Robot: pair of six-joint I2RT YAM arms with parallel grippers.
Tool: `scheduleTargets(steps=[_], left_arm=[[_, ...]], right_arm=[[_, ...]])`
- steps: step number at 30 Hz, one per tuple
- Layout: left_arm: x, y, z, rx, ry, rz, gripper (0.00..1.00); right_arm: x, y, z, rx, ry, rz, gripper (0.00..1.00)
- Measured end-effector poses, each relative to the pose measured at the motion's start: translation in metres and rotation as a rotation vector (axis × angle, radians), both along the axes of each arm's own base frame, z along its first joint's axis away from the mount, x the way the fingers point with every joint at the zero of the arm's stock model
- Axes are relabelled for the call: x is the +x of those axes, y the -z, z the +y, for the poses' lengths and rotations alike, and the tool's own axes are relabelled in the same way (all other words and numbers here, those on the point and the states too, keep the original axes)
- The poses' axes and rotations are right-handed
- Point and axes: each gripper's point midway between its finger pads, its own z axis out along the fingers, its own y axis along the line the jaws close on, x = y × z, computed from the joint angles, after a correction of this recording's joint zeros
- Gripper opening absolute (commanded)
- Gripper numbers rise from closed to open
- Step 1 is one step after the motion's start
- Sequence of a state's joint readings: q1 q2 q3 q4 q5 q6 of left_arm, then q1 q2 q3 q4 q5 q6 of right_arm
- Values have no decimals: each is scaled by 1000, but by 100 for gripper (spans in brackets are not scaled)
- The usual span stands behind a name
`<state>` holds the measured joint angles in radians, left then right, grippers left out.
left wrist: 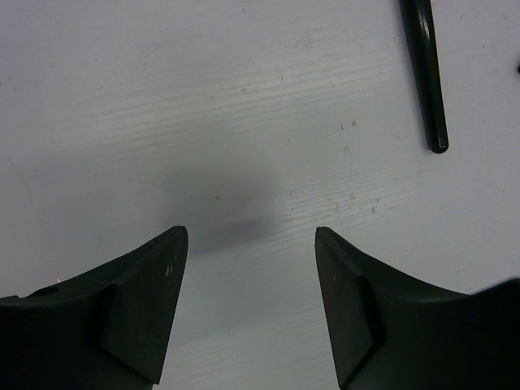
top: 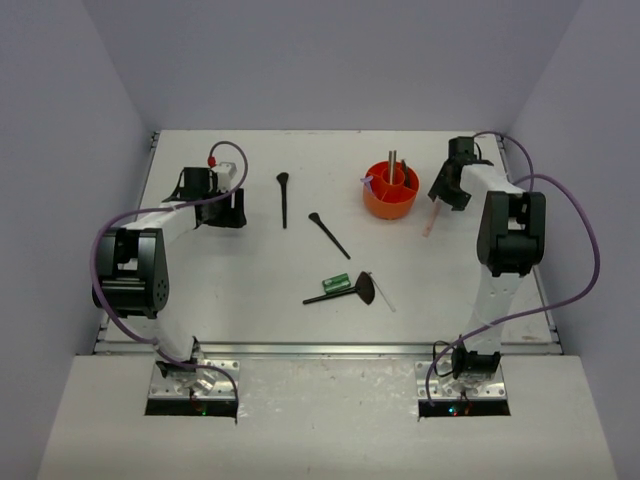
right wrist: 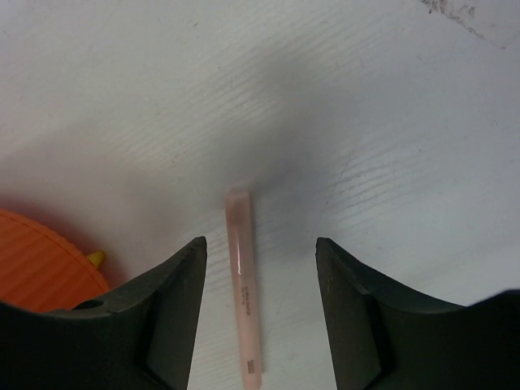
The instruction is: Organize the makeup
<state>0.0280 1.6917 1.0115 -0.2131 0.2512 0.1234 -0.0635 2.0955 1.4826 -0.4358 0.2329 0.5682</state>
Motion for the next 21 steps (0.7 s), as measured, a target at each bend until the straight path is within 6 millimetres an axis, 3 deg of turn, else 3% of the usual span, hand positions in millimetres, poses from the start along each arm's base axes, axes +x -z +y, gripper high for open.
scheduleTargets(steps=[3,10,12,14,21], left_arm=[[0,0,0,0,0,0,62],[0,0,2,0,-4,-1,62],[0,0,3,1,-6,-1,62],[0,0,3,0,-7,-1,62],[0,0,4,0,-8,-1,62]], right_arm=[[2,-2,0,-3,-1,-2,52],[-19,16,-3,-15,6,100,46],[-23,20,-2,-9,6,114,28],[-25,22,-1,-5,4,114,4],[-31,20,-5,-32,-3,116,0]])
